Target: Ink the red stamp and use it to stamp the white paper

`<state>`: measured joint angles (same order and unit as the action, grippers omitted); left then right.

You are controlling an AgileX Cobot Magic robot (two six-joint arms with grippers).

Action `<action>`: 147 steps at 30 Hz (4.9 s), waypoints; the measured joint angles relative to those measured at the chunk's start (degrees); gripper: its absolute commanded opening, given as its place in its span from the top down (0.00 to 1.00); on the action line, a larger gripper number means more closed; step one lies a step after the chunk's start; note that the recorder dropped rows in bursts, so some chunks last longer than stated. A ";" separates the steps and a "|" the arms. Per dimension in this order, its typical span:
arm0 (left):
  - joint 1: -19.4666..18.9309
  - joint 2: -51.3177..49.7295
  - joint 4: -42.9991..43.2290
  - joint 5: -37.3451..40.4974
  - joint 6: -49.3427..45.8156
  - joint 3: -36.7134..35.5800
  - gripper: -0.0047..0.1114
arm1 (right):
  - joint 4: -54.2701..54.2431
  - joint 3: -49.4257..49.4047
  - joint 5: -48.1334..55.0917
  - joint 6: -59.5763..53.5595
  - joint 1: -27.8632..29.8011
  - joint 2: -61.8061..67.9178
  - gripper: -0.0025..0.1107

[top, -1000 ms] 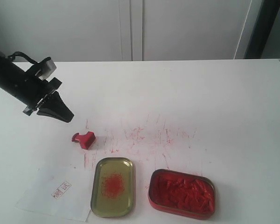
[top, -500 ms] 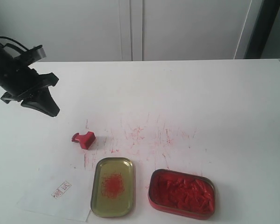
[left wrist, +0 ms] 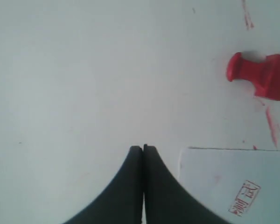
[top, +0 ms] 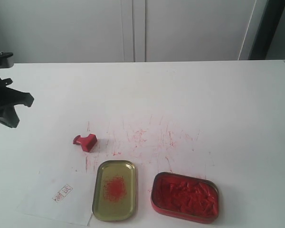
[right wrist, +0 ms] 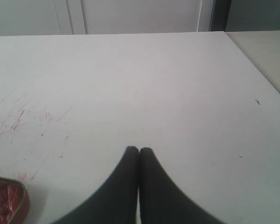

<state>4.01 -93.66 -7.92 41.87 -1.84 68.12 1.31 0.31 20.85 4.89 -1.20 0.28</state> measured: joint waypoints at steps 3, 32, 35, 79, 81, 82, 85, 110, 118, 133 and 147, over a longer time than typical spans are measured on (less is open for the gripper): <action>0.00 2.10 4.26 -1.33 3.22 -2.09 0.96 | 0.00 0.00 0.00 0.00 0.00 0.00 0.98; 0.00 25.36 8.57 8.76 6.84 -16.98 0.96 | 0.00 0.00 0.00 0.00 0.00 0.00 0.98; 0.00 29.14 7.92 8.76 6.84 -19.89 0.96 | 0.00 0.00 0.00 0.00 0.00 0.00 0.98; 0.00 60.95 5.69 3.52 3.11 -37.13 0.96 | 0.00 0.00 0.00 0.00 0.00 0.00 0.98; -0.35 62.99 5.60 2.64 3.11 -37.13 0.96 | 0.00 0.00 0.00 0.00 0.00 0.00 0.98; -0.90 63.90 5.60 2.56 3.11 -37.13 0.96 | 0.00 0.00 0.00 0.00 0.00 0.00 0.98; -2.30 66.56 5.60 2.41 3.11 -37.13 0.96 | 0.00 0.00 0.00 0.00 0.00 0.00 0.98; -3.94 90.93 6.38 -19.89 3.11 -61.48 0.96 | 0.00 0.00 0.00 0.00 0.00 0.00 0.98; -3.94 93.46 6.58 -21.72 3.06 -67.29 0.96 | 0.00 0.00 0.00 0.00 0.00 0.00 0.98; -3.94 93.45 6.49 -22.79 3.06 -67.61 0.96 | 0.00 0.00 0.00 0.00 0.00 0.00 0.98; -3.94 93.45 6.49 -22.79 3.06 -67.61 0.96 | 0.00 0.00 0.00 0.00 0.00 0.00 0.98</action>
<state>0.08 -0.22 -1.44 19.08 1.22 0.51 1.31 0.31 20.85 4.89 -1.20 0.28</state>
